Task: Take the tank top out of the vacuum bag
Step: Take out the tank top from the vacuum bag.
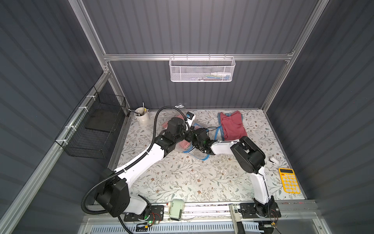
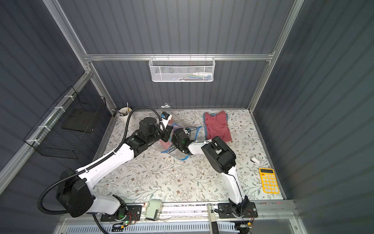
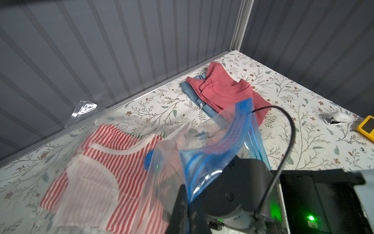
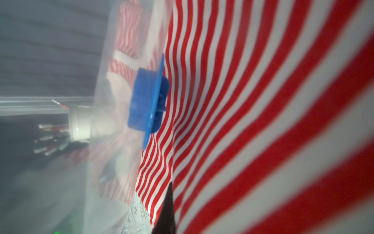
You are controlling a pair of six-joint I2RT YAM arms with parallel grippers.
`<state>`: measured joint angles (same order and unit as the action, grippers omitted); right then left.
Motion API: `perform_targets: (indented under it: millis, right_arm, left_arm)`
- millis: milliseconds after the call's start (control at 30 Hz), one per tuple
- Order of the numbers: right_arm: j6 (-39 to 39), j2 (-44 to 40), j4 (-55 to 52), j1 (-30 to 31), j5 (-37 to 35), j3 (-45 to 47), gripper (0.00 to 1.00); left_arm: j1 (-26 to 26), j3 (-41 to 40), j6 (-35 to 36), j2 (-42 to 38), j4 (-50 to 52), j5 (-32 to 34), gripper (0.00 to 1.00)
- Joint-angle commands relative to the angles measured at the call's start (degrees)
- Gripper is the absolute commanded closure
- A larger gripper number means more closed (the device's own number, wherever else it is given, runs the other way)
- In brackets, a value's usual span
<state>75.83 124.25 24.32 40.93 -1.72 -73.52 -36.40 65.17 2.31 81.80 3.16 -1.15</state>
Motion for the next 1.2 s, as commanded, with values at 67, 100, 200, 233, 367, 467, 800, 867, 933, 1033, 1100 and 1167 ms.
perform_targets:
  millis: [67, 100, 200, 233, 367, 467, 800, 867, 933, 1033, 1100, 1167]
  right_arm:
    - [-2.36, -2.12, 5.59, 0.19, -0.96, 2.88, 1.00]
    - [-2.72, -2.46, 6.48, 0.21, -0.92, 3.54, 1.00]
    - [-3.48, -3.47, 7.59, 0.47, -0.49, 4.39, 1.00]
    - [-3.75, -3.88, 7.59, 0.57, -0.19, 4.50, 1.00]
    - [-4.80, -5.69, 7.32, 0.84, -0.03, 5.24, 1.00]
    - [-5.33, -7.37, 7.61, 1.16, -0.67, 6.57, 1.00]
    - [-4.14, -11.35, 5.54, 2.14, -0.82, 7.15, 1.00]
    - [-3.38, -12.85, 3.99, 2.44, -0.93, 7.23, 1.00]
    - [-2.76, -14.96, 1.37, 2.99, -2.02, 7.77, 1.00]
    - [-1.97, -17.62, -1.15, 3.41, -3.57, 8.93, 1.00]
    - [-1.36, -19.15, -1.64, 3.37, -3.81, 10.06, 1.00]
    - [-1.08, -20.30, -1.34, 3.37, -3.82, 11.14, 1.00]
  left_arm:
    - [0.18, 1.08, 0.08, -0.80, -0.79, 0.46, 1.00]
    - [0.34, 1.25, 0.16, -1.04, -0.72, 0.57, 1.00]
    - [0.55, 1.37, 0.41, -1.12, -0.43, 2.42, 1.00]
    - [0.54, 1.37, 0.31, -1.07, -0.56, 2.91, 1.00]
    - [0.60, 1.66, -1.16, -0.09, -1.29, 3.80, 1.00]
    - [0.59, 1.89, -2.08, 1.02, -1.80, 5.72, 1.00]
    - [1.86, 0.68, -2.49, 0.38, -3.95, 8.21, 1.00]
    - [2.12, 0.66, -2.61, 0.46, -3.99, 8.12, 1.00]
    - [2.30, 0.83, -2.66, 0.69, -3.80, 7.93, 1.00]
    - [2.37, 1.28, -2.66, 0.88, -3.20, 6.57, 1.00]
    - [2.39, 1.26, -2.58, 0.83, -3.16, 6.04, 1.00]
    - [2.39, 1.54, -2.51, 0.91, -2.59, 5.63, 1.00]
